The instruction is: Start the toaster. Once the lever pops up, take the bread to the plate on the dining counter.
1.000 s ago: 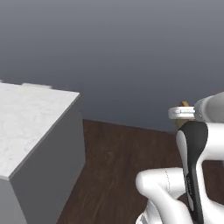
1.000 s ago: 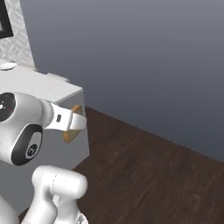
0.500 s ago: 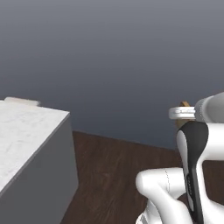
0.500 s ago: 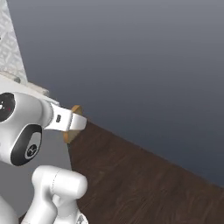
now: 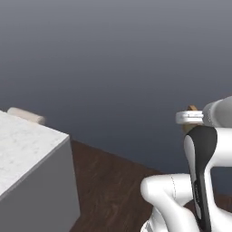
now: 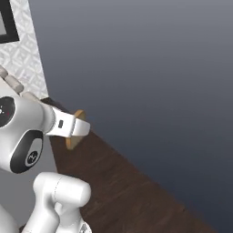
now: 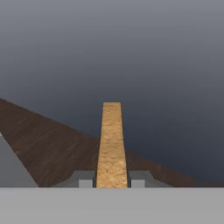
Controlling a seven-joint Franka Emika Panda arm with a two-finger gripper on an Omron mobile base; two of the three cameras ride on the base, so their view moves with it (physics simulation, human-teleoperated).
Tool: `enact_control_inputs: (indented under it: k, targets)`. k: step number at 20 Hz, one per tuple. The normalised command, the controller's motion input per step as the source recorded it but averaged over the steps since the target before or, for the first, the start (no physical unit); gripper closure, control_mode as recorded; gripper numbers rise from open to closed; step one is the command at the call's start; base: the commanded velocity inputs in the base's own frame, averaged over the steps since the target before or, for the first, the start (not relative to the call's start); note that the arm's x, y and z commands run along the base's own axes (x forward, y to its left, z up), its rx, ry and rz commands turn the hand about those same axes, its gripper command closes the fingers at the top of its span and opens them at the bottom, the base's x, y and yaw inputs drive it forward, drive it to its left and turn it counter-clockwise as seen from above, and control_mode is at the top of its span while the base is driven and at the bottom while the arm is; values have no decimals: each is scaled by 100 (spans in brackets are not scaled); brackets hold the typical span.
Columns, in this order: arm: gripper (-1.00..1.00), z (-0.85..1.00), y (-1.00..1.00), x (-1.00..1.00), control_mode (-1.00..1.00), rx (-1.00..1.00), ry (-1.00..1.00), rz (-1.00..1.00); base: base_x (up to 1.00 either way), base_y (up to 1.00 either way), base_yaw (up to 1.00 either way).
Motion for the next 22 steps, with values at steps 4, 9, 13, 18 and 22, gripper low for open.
enact_control_inputs:
  k: [4,9,13,18,22]
  targets:
    - [100,0,0,0,100,0,0,0,100,-54,49]
    - [100,0,0,0,100,0,0,0,100,-47,52]
    - [100,0,0,0,100,0,0,0,100,-34,55]
    - [100,0,0,0,100,0,0,0,100,-32,54]
    - [100,0,0,0,100,0,0,0,100,-51,56]
